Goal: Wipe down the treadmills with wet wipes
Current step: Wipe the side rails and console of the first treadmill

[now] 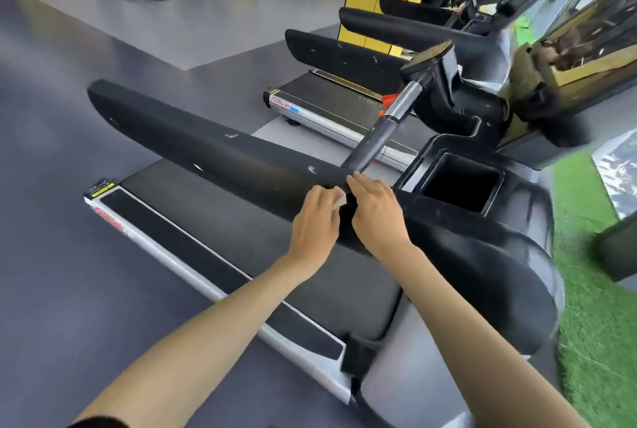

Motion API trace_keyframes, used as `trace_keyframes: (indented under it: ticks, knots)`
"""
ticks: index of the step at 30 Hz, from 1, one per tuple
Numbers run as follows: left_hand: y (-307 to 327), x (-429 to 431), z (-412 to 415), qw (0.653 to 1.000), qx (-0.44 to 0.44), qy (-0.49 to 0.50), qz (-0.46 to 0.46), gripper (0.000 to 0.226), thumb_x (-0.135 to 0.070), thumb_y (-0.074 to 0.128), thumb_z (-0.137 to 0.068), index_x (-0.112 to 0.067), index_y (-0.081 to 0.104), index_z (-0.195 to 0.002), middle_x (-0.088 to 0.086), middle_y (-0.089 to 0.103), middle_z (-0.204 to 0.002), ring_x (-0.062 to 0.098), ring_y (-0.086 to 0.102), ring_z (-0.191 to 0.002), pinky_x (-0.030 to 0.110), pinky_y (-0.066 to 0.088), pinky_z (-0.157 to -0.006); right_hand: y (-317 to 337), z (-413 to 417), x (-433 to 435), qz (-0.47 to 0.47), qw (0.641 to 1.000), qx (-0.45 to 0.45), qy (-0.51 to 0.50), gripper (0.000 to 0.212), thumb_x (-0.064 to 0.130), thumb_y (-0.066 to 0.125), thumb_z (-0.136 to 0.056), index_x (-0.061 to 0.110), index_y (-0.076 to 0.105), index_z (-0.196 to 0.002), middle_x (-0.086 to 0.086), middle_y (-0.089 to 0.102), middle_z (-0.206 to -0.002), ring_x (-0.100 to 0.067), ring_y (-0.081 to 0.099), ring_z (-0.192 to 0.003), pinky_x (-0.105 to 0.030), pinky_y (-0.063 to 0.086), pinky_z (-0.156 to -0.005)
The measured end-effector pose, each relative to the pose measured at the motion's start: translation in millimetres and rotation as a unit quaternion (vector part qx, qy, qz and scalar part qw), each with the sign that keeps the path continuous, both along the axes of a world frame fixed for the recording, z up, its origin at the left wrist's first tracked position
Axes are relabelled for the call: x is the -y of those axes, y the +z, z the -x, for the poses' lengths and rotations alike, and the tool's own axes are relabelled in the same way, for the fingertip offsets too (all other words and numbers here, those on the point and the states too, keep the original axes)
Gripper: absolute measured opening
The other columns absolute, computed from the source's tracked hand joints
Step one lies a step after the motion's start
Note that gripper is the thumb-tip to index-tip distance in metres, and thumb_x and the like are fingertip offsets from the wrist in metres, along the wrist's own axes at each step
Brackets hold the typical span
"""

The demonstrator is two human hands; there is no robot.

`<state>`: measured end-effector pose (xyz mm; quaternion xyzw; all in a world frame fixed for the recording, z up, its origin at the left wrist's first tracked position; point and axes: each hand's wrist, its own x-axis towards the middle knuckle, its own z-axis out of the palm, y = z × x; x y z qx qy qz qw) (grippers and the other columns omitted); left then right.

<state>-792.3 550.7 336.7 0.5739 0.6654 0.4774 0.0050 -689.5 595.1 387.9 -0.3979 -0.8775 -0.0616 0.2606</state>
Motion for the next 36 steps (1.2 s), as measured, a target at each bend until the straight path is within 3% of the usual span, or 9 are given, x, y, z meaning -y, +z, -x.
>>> trace_keyframes:
  ticks: [3,7,12,15,17,22,27,32,36]
  knots:
    - [-19.6,-6.0,5.7,0.996,-0.04,-0.044,-0.072,0.017,-0.017,0.041,-0.095,-0.021,0.051,-0.108,-0.004,0.05,-0.094,0.007,0.049,-0.082,0.015,0.043,-0.065,-2.4,-0.1,-5.3,-0.014,0.999,-0.051,-0.015,0.067,-0.026,0.058,-0.058,-0.008,0.06,-0.122,-0.019,0.069,-0.083,-0.035,0.068,-0.089,-0.049,0.051,-0.09]
    - [-25.7,-21.2,29.0,0.963,0.183,0.173,-0.092,0.016,-0.008,0.047,-0.097,-0.01,0.062,-0.104,-0.001,0.051,-0.093,0.005,0.049,-0.081,0.03,0.049,-0.073,-1.6,10.4,-5.4,-0.031,0.993,-0.104,-0.043,0.059,-0.018,0.046,-0.058,-0.003,0.068,-0.111,-0.015,0.065,-0.07,-0.045,0.067,-0.077,-0.048,0.057,-0.069]
    - [-33.9,-17.0,3.5,0.985,-0.064,0.014,-0.163,0.027,-0.017,0.042,-0.102,-0.009,0.068,-0.101,0.006,0.059,-0.087,0.014,0.057,-0.079,0.021,0.05,-0.065,-5.2,7.0,-13.1,-0.041,0.993,-0.109,-0.026,0.055,-0.002,0.033,-0.066,0.0,0.07,-0.107,-0.019,0.065,-0.069,-0.04,0.064,-0.061,-0.036,0.052,-0.046]
    - [-33.1,-27.7,32.9,0.972,0.112,0.159,-0.133,0.018,-0.01,0.05,-0.097,-0.009,0.067,-0.101,0.005,0.059,-0.088,0.006,0.048,-0.082,0.024,0.046,-0.073,-3.7,7.5,-9.9,-0.053,0.995,-0.084,-0.021,0.051,-0.011,0.057,-0.053,0.0,0.07,-0.101,-0.013,0.065,-0.069,-0.036,0.064,-0.063,-0.025,0.046,-0.046]
    - [-28.3,-30.3,41.4,0.945,0.194,0.247,-0.091,0.02,-0.009,0.047,-0.096,-0.008,0.065,-0.104,0.006,0.059,-0.094,0.004,0.045,-0.082,0.026,0.044,-0.071,-2.9,9.6,-8.6,-0.058,0.995,-0.077,-0.013,0.05,-0.012,0.059,-0.049,0.0,0.069,-0.097,-0.009,0.064,-0.069,-0.029,0.06,-0.059,-0.02,0.039,-0.047]
    - [-29.9,-15.3,25.5,0.99,-0.043,0.066,-0.116,0.02,-0.011,0.049,-0.094,-0.008,0.067,-0.104,0.003,0.057,-0.091,0.012,0.052,-0.079,0.018,0.042,-0.061,-3.7,13.2,-5.1,-0.074,0.996,-0.046,-0.019,0.036,-0.002,0.041,-0.059,0.003,0.067,-0.084,-0.003,0.06,-0.07,-0.02,0.056,-0.059,-0.019,0.035,-0.053]
    - [-26.5,-25.3,51.5,0.95,0.186,0.241,-0.07,0.023,-0.014,0.045,-0.099,-0.007,0.065,-0.089,0.005,0.054,-0.082,0.005,0.043,-0.075,0.032,0.049,-0.072,-8.5,18.2,-4.6,-0.067,0.996,0.037,-0.042,0.036,0.008,0.029,-0.072,0.001,0.064,-0.077,-0.013,0.063,-0.076,-0.029,0.06,-0.071,-0.033,0.051,-0.076]
    - [-34.7,-7.9,34.3,0.995,-0.051,0.003,-0.088,0.026,-0.013,0.047,-0.095,-0.009,0.069,-0.107,0.007,0.064,-0.095,0.015,0.054,-0.084,0.025,0.047,-0.071,-6.6,24.3,-5.0,-0.074,0.995,0.042,-0.049,0.032,0.007,0.03,-0.078,0.004,0.06,-0.066,-0.013,0.061,-0.068,-0.031,0.063,-0.075,-0.047,0.046,-0.1]
    - [-35.6,-20.1,80.8,0.951,0.183,0.222,-0.117,0.019,-0.014,0.057,-0.097,-0.01,0.075,-0.098,-0.001,0.052,-0.08,0.011,0.044,-0.067,0.028,0.042,-0.063,-18.5,29.7,-9.3,-0.056,0.997,0.04,-0.027,0.032,-0.001,0.047,-0.073,-0.011,0.065,-0.098,-0.027,0.064,-0.109,-0.041,0.057,-0.116,-0.05,0.041,-0.106]
